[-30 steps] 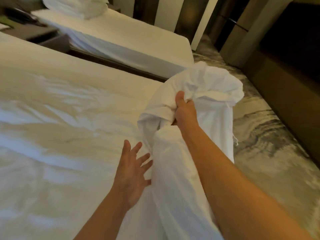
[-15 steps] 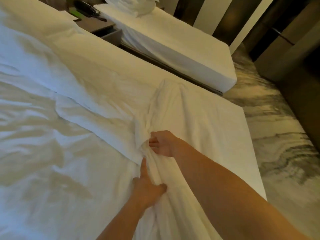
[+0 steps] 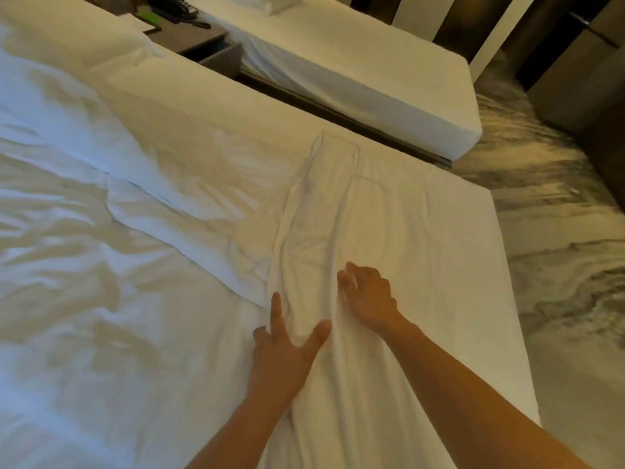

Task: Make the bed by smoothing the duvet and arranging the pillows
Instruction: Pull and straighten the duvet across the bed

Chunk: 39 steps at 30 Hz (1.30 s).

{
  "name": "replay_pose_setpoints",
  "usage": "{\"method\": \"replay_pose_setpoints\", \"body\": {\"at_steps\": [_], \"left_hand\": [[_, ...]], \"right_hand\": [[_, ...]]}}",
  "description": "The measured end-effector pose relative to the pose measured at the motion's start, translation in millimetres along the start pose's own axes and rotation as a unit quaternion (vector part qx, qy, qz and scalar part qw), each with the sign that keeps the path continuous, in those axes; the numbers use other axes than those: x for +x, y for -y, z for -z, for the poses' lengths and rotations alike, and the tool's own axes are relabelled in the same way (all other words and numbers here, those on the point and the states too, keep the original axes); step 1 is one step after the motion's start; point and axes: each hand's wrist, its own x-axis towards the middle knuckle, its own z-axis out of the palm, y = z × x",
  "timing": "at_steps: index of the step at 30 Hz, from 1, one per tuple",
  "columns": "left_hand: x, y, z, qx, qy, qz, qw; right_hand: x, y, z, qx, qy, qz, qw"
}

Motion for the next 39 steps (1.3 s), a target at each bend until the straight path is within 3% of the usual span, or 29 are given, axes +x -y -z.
{"method": "replay_pose_setpoints", "body": {"at_steps": [4,8,13,16,18,21,25,27,31,39], "left_hand": [[-10.1,-5.5,-32.6,0.123,0.034,0.021,0.992],[-1.1,-3.3,-33.0,0.125,0.044,-0.003,0.991],[-3.2,-37.9,5.2,0.075,0.064,-0.139,0.985],[0.0,-68.9,69.6,0.066,0.009,-0.227,0.972],[10.6,-78.4,121.9,0.068,-0.034,-0.242,0.967],[41.1,-41.7,165.3,0.131,-0.058,-0.197,0.97],[68.2,37.6,141.9,0.255,0.042,-0.048,0.965],[74.3,47.2,129.9,0.296,0.015,-0.053,0.954],[84.0,51.4,127.0,0.277,0.016,-0.096,0.956],[120.2,80.5,112.0,0.313,0.049,-0.088,0.944]], "right_hand": [[-14.8,-2.6,-31.0,0.206,0.021,0.047,0.977],[-15.7,-6.6,-30.1,0.269,0.062,0.03,0.961],[-17.7,16.5,-16.8,0.219,0.049,0.052,0.973],[-17.6,49.4,-1.0,0.197,0.004,0.108,0.974],[-12.0,77.3,1.6,0.176,-0.014,0.147,0.973],[-3.4,109.0,-22.2,0.082,-0.006,0.162,0.983],[4.0,108.4,-84.6,-0.074,0.036,0.091,0.992],[8.9,109.3,-96.9,-0.091,0.013,0.065,0.994],[34.9,127.8,-88.4,-0.058,-0.057,0.031,0.996],[142.5,193.4,-76.1,-0.093,-0.096,0.067,0.989]]}}
